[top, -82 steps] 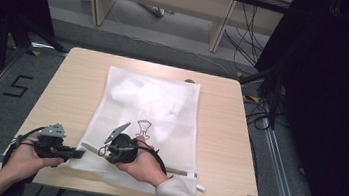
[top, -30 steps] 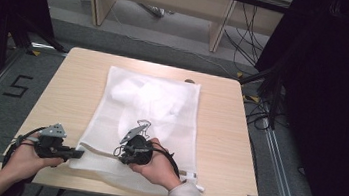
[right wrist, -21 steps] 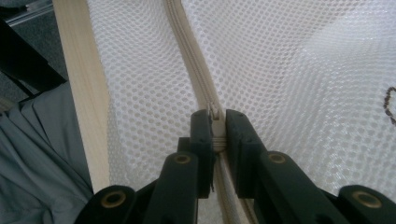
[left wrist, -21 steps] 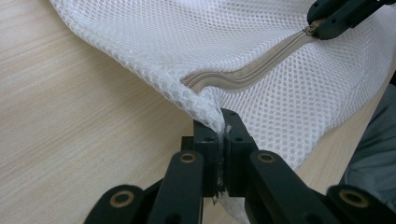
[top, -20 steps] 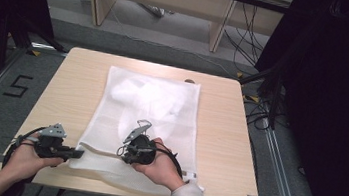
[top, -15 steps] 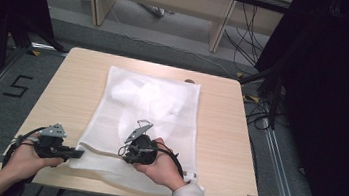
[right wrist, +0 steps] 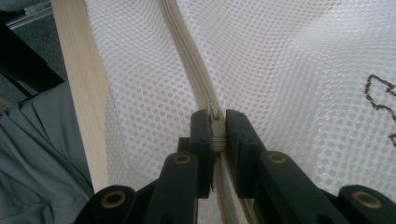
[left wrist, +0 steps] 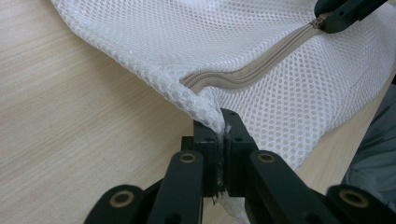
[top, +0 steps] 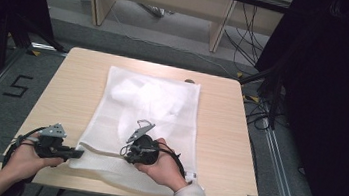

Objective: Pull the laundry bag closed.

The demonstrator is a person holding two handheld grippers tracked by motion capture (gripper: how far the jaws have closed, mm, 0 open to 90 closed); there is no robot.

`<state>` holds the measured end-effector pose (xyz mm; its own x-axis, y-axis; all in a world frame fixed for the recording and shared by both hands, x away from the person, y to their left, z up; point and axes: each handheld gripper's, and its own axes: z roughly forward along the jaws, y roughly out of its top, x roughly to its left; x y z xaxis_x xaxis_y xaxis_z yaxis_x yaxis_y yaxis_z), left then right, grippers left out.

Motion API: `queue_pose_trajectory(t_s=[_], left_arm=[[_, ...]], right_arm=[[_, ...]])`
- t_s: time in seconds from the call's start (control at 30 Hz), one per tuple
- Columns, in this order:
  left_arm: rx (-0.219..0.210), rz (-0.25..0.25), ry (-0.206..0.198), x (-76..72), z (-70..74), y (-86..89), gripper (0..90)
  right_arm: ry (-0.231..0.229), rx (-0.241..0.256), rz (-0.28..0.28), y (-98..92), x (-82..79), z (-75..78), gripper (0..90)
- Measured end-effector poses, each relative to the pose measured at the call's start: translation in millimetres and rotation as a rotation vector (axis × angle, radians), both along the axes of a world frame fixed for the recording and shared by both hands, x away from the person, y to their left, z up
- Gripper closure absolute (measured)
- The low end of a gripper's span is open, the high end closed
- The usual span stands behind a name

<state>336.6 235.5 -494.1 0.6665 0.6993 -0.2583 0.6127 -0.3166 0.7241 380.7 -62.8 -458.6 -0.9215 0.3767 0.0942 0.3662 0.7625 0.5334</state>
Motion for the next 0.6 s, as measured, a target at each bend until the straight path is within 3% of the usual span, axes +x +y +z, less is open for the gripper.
queue_pose_trajectory(t_s=[0.1,0.13,0.3,0.6], left_arm=[[0.003,-0.002,0.001,0.0,0.1,0.0,85.7],[0.02,-0.009,0.007,0.2,1.5,0.9,85.6],[-0.002,-0.004,-0.003,0.5,-0.3,0.2,85.7],[0.008,-0.017,0.012,1.1,0.7,1.3,85.7]], right_arm=[[0.011,-0.001,-0.005,-2.0,-0.8,0.3,82.2],[-0.005,0.002,-0.003,-2.6,-0.2,-0.3,82.1],[-0.009,-0.001,-0.008,-5.1,-0.8,1.5,82.2],[-0.012,0.01,-0.019,-10.2,-0.8,3.2,82.1]])
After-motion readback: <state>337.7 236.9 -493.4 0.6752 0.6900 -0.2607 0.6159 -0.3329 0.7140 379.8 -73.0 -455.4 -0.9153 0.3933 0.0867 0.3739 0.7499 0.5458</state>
